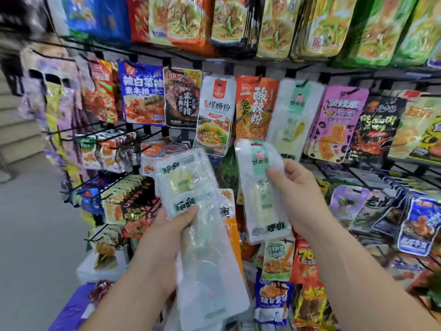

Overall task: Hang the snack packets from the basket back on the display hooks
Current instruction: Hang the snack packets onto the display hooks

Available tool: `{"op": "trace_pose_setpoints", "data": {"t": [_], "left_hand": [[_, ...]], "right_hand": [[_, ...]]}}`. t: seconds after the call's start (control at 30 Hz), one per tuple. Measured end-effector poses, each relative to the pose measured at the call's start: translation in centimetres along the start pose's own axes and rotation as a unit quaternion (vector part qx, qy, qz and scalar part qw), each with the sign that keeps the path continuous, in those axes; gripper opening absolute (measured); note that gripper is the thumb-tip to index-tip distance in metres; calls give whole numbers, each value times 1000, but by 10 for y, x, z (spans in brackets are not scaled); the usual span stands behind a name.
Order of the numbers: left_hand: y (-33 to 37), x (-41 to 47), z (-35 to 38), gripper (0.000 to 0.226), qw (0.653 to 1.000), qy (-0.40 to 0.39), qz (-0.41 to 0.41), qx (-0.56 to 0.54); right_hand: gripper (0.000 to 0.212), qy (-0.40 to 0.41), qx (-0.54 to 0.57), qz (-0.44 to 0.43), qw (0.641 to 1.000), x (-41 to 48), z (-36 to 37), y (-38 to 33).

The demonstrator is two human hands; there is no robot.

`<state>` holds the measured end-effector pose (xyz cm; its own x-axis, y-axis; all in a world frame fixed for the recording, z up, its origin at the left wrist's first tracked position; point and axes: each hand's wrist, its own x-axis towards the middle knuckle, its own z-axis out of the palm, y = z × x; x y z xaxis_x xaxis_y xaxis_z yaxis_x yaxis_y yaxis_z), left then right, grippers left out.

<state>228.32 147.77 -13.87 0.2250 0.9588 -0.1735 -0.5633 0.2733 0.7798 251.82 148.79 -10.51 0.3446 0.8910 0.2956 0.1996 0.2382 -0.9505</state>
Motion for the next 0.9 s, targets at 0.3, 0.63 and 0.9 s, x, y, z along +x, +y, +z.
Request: {"op": "trace_pose_setpoints", "data": {"t": [0.3,0.63,0.9], "left_hand": [[28,32,65,34,995,-7,97,-28],[26,53,105,38,994,-28,105,-30],[27,65,99,37,994,-42,103,-18]], "right_hand": [[47,108,-29,-113,987,25,-43,-36],[46,210,-36,-145,966,82,-36,-65],[50,259,-35,-112,959,98,-31,-62]]}}
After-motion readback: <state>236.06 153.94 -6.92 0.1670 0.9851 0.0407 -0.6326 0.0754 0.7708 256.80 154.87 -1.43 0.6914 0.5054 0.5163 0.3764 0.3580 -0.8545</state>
